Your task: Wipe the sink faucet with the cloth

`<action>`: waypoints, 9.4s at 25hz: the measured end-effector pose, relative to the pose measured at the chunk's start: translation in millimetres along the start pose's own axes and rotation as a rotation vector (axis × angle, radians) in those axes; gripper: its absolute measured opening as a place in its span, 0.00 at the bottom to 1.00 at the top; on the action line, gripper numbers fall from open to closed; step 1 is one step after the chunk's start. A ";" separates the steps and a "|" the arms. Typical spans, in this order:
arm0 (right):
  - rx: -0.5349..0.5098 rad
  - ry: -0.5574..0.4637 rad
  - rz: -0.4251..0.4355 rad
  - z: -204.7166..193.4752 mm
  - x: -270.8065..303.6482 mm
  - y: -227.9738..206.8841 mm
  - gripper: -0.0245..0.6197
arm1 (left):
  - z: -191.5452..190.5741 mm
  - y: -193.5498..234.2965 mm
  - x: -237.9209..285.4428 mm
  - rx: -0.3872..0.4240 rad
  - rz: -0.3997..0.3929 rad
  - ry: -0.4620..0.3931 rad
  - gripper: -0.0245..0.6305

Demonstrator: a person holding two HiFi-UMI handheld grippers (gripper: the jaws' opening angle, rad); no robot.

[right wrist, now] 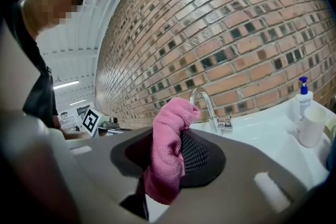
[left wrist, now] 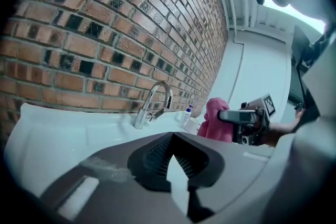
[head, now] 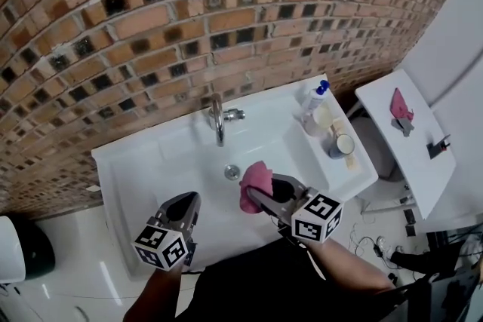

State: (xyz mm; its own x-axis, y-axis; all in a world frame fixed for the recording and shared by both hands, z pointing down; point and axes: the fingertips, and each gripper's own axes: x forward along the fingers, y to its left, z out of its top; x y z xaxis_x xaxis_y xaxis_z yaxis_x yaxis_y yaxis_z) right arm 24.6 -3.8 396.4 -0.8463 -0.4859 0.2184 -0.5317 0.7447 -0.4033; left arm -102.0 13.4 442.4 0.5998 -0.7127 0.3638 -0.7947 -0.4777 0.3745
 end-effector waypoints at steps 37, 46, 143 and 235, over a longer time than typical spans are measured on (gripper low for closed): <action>0.140 0.173 0.016 -22.3 166.3 -282.4 0.24 | -11.1 32.4 107.4 -0.140 0.178 0.179 0.05; 0.414 0.061 0.050 -9.9 175.8 -280.8 0.24 | -16.6 34.0 113.7 -0.153 0.156 0.187 0.05; 0.691 0.273 0.137 -95.1 219.4 -185.2 0.24 | -43.2 55.7 60.5 -0.186 0.151 0.185 0.05; -0.076 0.219 0.079 83.5 200.8 -205.0 0.23 | -13.8 43.6 58.3 -0.182 0.208 0.053 0.05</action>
State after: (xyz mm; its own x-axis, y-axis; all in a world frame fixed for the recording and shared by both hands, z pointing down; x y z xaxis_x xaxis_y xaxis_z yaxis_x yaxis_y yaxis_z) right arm -33.6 -292.2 448.8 -0.8679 -0.3204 0.3795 -0.4576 0.8130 -0.3601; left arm -100.4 -41.8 491.7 0.4333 -0.7558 0.4909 -0.8743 -0.2203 0.4325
